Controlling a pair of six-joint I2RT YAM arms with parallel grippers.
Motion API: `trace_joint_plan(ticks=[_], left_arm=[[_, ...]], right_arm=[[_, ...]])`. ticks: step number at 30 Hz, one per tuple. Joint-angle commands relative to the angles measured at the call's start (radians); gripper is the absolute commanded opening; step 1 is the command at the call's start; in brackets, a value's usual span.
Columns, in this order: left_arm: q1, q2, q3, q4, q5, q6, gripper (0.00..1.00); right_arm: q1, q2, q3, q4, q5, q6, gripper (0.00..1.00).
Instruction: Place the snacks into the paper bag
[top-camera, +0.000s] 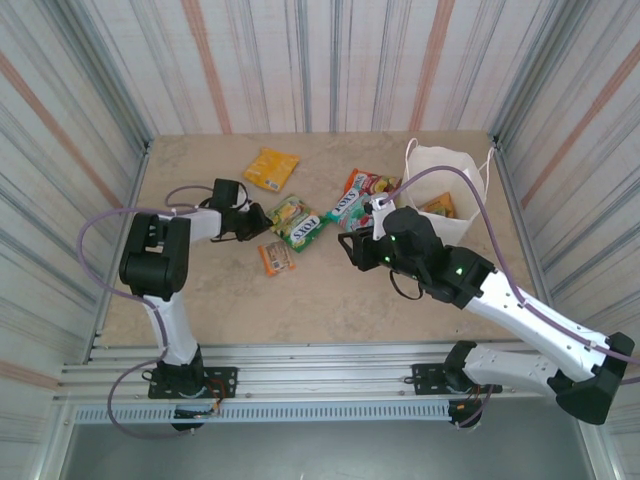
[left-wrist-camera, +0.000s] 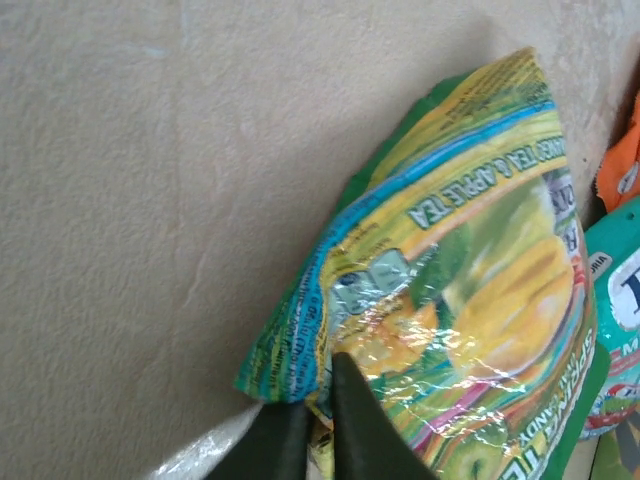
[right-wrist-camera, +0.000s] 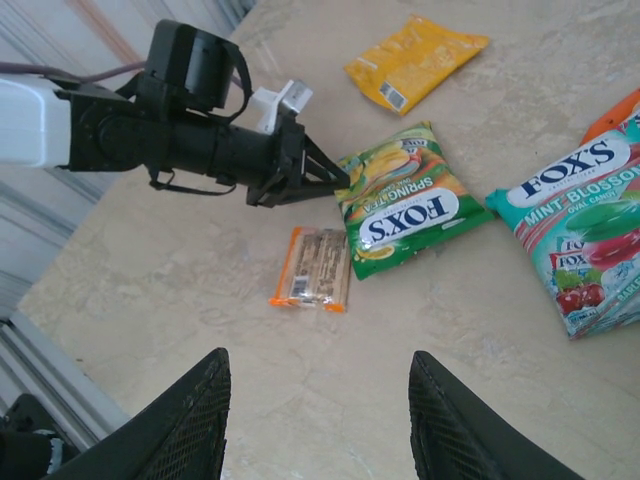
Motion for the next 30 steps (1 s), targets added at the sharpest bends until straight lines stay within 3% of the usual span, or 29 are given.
trace_joint_plan(ticks=[1,11,21,25,30], left_arm=[[0.005,-0.019,0.014,-0.017,0.009,0.02,0.03],[-0.014,-0.187,0.078,-0.19,0.045,0.214,0.0],[-0.152,-0.342,0.169,-0.385,0.01,0.558,0.0],[-0.218,-0.422,0.17,-0.395,0.004,0.718,0.0],[-0.239,-0.519,0.155,-0.376,0.025,0.801,0.0]], right_arm=[[0.006,-0.022,-0.015,0.013,0.004,-0.017,0.49],[0.008,-0.072,-0.024,0.027,0.001,-0.025,0.49],[0.008,-0.096,-0.033,0.032,0.021,-0.071,0.49],[0.008,-0.113,-0.061,0.061,0.05,-0.097,0.49],[0.008,-0.117,-0.073,0.076,0.059,-0.138,0.5]])
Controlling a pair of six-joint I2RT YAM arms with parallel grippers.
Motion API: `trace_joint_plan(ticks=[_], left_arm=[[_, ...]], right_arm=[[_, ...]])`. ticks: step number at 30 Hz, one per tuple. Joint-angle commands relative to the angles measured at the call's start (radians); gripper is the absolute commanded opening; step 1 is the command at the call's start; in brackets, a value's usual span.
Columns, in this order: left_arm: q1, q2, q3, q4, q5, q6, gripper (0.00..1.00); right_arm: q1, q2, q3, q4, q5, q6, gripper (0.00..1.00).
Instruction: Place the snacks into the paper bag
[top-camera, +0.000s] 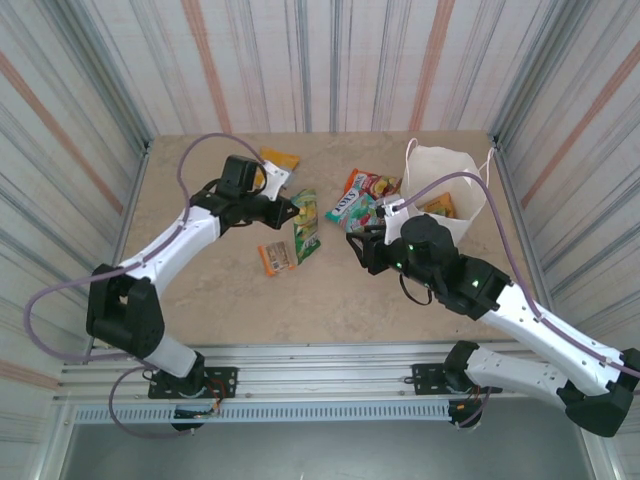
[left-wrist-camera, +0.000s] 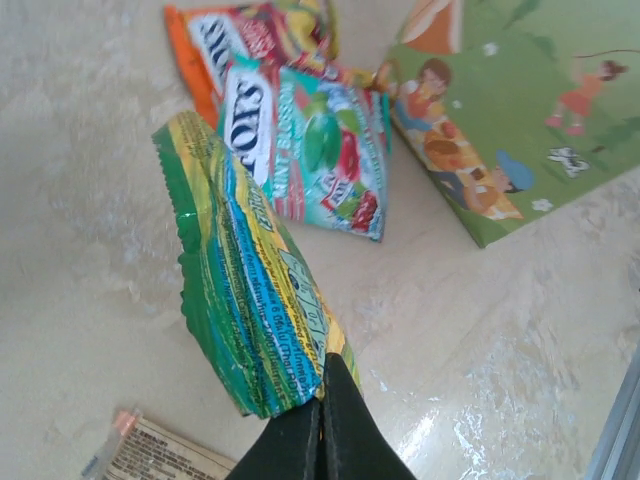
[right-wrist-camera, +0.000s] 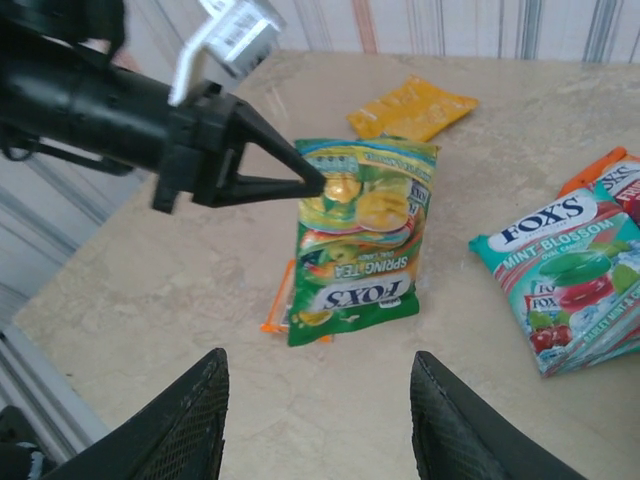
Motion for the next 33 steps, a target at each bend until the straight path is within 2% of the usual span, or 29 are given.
trace_joint_plan(ticks=[1,8,13,20,33], left_arm=[[0.003,-0.095,0.015,0.013,0.026,0.132,0.0],[-0.005,-0.23,-0.011,0.012,0.128,0.272,0.0],[-0.009,-0.313,-0.056,0.016,0.22,0.375,0.0],[-0.025,-0.43,-0.157,0.113,0.357,0.465,0.0],[-0.061,-0.473,-0.152,0.09,0.538,0.533,0.0]], right_arm=[[0.008,-0.013,-0.013,0.026,0.025,-0.062,0.51],[0.006,-0.042,-0.073,0.107,-0.032,-0.167,0.52],[0.003,-0.052,-0.08,0.113,-0.042,-0.181,0.51],[-0.004,-0.067,-0.096,0.126,-0.062,-0.221,0.54],[-0.126,-0.148,-0.241,0.283,-0.301,-0.213,0.62]])
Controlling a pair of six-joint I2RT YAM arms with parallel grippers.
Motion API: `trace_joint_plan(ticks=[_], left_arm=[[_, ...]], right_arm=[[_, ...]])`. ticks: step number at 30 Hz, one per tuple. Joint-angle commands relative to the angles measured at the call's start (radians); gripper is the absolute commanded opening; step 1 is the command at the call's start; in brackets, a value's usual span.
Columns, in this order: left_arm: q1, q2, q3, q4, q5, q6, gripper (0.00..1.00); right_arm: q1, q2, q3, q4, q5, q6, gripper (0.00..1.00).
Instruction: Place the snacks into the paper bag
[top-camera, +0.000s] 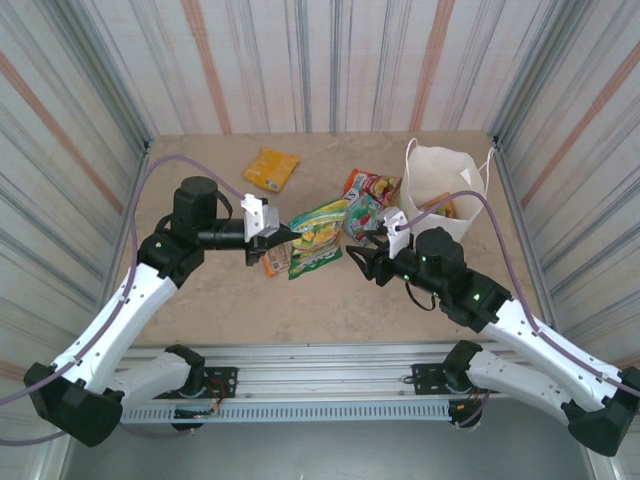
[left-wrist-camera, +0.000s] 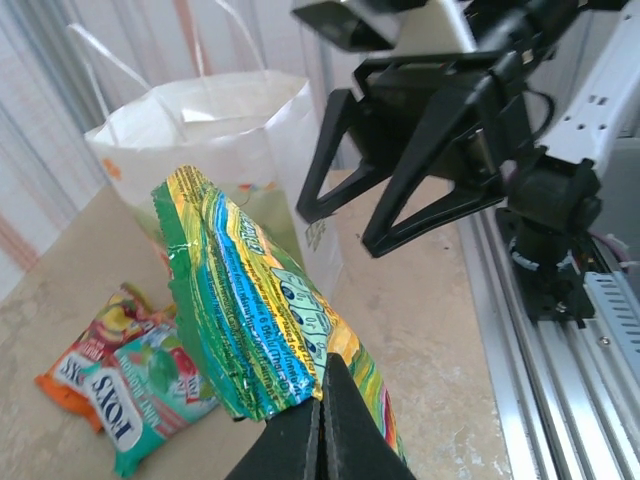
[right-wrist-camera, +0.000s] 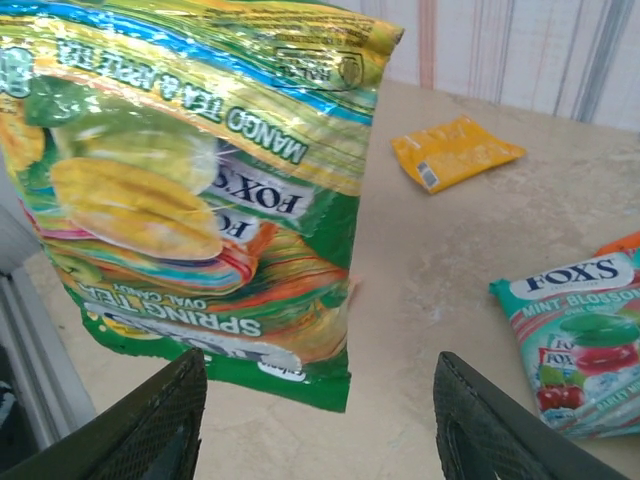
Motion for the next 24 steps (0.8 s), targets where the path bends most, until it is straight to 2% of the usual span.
trace_joint_plan(ticks=[1,4,10,16,19,24], left_arm=[[-0.016,-0.02,0.02,0.033,0.103,0.043,0.0],[-0.04,-0.017,0.038,0.01,0.125,0.087,0.0],[-0.057,0.019,0.068,-0.053,0.209,0.165,0.0],[-0.064,0.031,0.052,-0.016,0.195,0.169,0.0],[-0.063,0.037,0.037,0.018,0.163,0.162,0.0],[-0.064,0.049,0.029,0.037,0.125,0.164,0.0]], right_arm=[[-0.031,-0.021,-0.015,0.066,-0.103,0.003,0.62],[-0.065,-0.018,-0.024,0.095,-0.182,0.01,0.64],[-0.138,0.012,-0.051,0.199,-0.419,0.025,0.68],[-0.15,0.02,-0.079,0.28,-0.619,0.008,0.7],[-0.15,0.018,-0.079,0.273,-0.671,0.011,0.68],[-0.149,0.001,-0.079,0.258,-0.678,0.013,0.66]])
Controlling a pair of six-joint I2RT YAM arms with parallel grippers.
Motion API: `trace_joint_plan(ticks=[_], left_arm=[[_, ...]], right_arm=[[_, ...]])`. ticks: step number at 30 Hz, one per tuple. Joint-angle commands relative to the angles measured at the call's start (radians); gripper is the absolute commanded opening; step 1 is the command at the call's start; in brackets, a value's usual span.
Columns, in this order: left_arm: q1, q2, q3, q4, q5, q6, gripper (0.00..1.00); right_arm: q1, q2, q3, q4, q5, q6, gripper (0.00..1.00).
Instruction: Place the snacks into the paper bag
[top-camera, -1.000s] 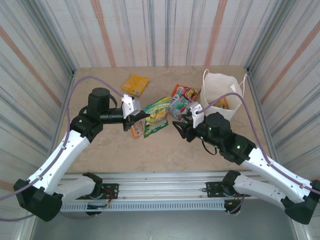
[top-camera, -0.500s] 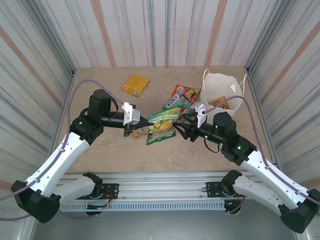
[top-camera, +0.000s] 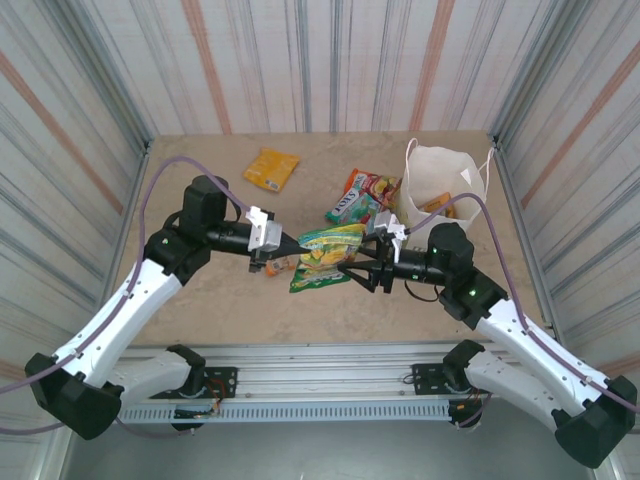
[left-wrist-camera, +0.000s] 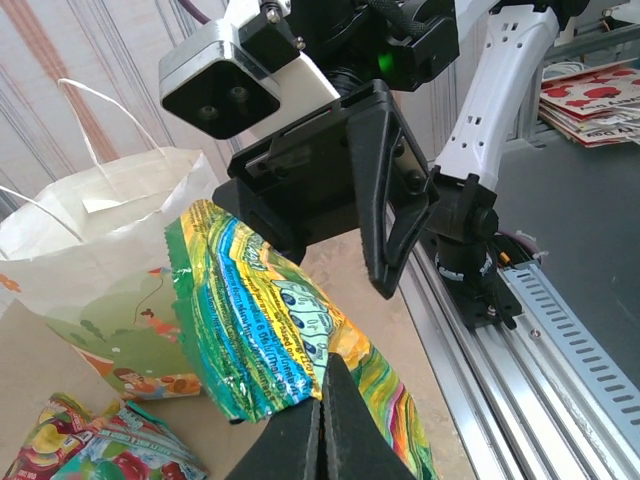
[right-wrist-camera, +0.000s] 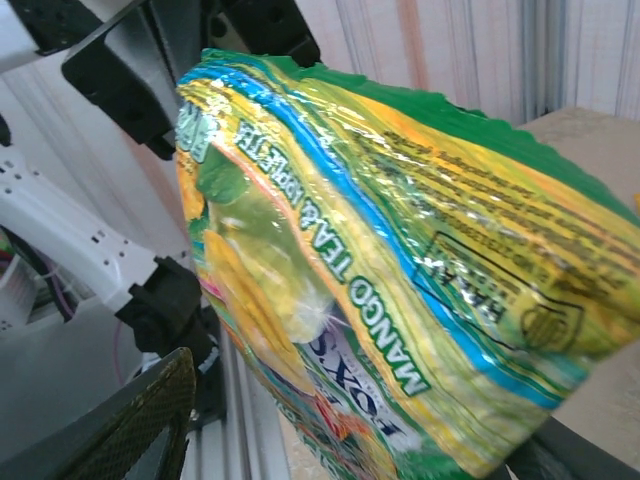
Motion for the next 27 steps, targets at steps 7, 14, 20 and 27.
trace_joint_plan(ticks=[7,14,20,27], left_arm=[[-0.007,0.044,-0.024,0.078,-0.025,0.038,0.0],[-0.016,0.063,-0.005,0.083,0.065,0.051,0.0],[-0.034,0.079,-0.003,0.088,0.078,0.048,0.0],[-0.037,0.076,-0.015,0.123,-0.055,-0.005,0.02]], right_arm=[[-0.005,-0.042,-0.012,0.018,-0.069,0.0,0.62],[-0.006,0.006,-0.005,0.055,-0.058,-0.009,0.63],[-0.006,0.065,0.024,0.053,-0.124,-0.006,0.6],[-0.032,0.012,0.024,0.003,-0.047,-0.015,0.36]])
